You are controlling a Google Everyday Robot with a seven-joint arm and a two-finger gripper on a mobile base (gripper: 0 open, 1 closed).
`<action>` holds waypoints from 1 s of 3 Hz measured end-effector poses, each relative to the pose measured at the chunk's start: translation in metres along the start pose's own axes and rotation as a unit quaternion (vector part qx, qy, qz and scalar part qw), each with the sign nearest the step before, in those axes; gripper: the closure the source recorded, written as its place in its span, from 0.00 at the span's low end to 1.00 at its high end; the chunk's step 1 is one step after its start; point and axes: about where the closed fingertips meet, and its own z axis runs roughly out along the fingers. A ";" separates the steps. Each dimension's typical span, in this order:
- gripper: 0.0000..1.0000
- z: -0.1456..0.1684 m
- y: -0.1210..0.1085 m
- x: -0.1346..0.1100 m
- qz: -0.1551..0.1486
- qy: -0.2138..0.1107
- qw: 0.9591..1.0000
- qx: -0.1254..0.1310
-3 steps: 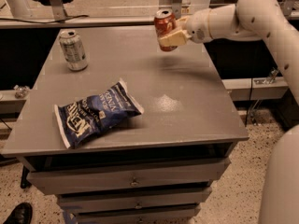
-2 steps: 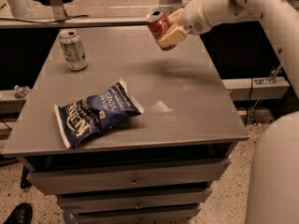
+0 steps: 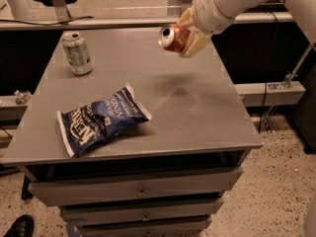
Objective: Knock coke can over
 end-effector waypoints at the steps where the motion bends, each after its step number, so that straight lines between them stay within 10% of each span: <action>1: 1.00 -0.004 0.022 -0.001 -0.122 0.077 0.990 0.002; 3: 1.00 0.025 0.095 0.003 -0.269 0.123 0.954 -0.049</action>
Offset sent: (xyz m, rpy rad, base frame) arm -0.0793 -0.0140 -0.1016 -0.6042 -0.3193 0.3309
